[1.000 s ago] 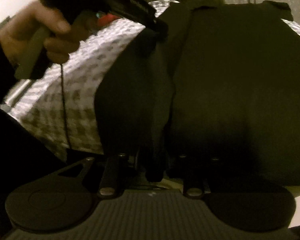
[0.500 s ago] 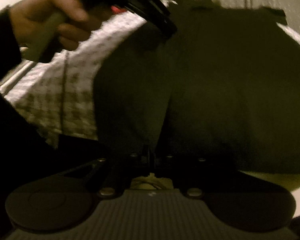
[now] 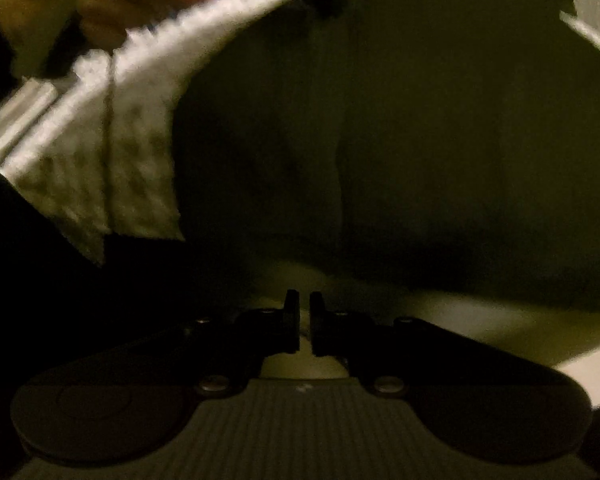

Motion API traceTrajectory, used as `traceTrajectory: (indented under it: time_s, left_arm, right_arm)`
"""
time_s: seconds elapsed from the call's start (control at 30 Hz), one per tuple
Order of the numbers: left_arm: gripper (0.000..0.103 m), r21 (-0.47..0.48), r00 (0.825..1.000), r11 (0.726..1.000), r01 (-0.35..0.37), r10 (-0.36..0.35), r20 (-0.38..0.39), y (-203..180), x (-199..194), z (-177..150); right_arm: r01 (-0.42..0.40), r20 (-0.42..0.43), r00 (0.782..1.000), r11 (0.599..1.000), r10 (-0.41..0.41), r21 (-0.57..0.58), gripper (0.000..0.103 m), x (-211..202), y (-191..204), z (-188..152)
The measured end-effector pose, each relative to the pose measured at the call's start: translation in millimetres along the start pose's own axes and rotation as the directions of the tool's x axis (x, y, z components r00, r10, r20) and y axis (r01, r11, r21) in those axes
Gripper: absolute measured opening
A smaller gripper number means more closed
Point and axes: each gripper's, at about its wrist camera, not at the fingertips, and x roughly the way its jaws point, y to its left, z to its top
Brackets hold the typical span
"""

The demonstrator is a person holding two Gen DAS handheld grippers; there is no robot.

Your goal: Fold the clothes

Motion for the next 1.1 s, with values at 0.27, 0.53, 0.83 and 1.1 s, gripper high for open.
traceTrajectory:
  time_s: [0.27, 0.53, 0.83, 1.1]
  left_arm:
    - [0.009, -0.072, 0.991, 0.992, -0.104, 0.097, -0.096, 20.5, 13.1, -6.0]
    - [0.009, -0.089, 0.991, 0.991, -0.097, 0.088, -0.104, 23.6, 8.6, -8.1]
    - [0.009, -0.078, 0.99, 0.991, -0.105, 0.097, -0.105, 22.0, 9.5, -6.4]
    - [0.009, -0.066, 0.989, 0.992, -0.111, 0.104, -0.103, 20.2, 9.9, -7.0]
  right_arm:
    - [-0.011, 0.273, 0.962, 0.998, 0.029, -0.068, 0.011, -50.9, -1.1, 54.7]
    - [-0.034, 0.239, 0.97, 0.999, 0.034, -0.004, 0.014, -21.3, -20.7, 79.5]
    - [0.077, 0.299, 0.951, 0.996, -0.085, 0.039, 0.016, -29.7, -27.8, 64.5]
    - [-0.053, 0.314, 0.943, 0.982, 0.11, -0.183, 0.016, -13.0, 17.5, 29.8]
